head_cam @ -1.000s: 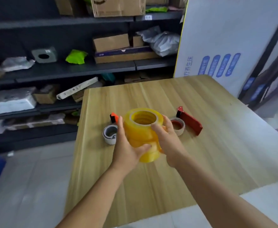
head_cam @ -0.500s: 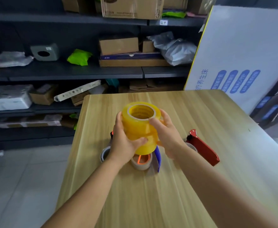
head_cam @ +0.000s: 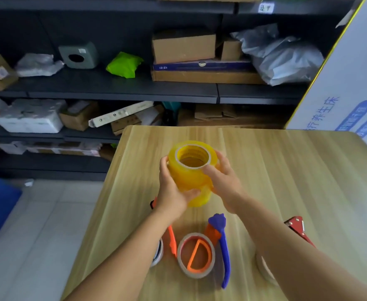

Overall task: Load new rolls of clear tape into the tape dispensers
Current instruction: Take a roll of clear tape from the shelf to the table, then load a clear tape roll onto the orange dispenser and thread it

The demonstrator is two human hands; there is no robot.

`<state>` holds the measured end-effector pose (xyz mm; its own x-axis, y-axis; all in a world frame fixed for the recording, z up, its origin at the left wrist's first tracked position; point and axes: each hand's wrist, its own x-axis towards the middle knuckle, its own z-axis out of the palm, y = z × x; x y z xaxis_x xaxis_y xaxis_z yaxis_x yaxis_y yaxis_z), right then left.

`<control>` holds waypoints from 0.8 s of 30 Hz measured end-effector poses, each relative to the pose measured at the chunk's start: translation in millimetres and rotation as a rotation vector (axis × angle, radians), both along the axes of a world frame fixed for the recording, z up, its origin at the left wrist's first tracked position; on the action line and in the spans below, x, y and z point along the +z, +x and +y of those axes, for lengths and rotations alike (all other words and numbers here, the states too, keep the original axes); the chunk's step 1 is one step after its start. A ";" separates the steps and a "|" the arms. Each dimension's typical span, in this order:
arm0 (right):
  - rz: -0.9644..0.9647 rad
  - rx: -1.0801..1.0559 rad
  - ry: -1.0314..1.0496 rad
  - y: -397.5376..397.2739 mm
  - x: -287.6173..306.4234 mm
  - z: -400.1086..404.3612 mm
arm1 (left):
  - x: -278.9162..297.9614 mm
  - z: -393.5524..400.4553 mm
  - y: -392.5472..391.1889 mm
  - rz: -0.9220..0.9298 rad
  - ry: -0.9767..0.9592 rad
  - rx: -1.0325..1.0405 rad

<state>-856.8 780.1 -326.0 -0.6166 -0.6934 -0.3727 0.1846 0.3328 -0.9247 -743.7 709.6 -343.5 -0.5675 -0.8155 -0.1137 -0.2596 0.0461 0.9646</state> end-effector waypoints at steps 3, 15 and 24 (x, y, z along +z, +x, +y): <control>-0.006 0.027 0.027 -10.4 -16.6 -5.3 | -14.0 -4.8 -5.4 -0.164 -0.022 0.021; -0.010 0.076 0.073 -11.2 -45.1 3.5 | -21.9 4.8 -25.3 -0.078 0.346 0.160; 0.322 0.161 0.276 11.4 -20.6 11.5 | -13.2 14.9 8.7 -0.530 -0.029 -0.102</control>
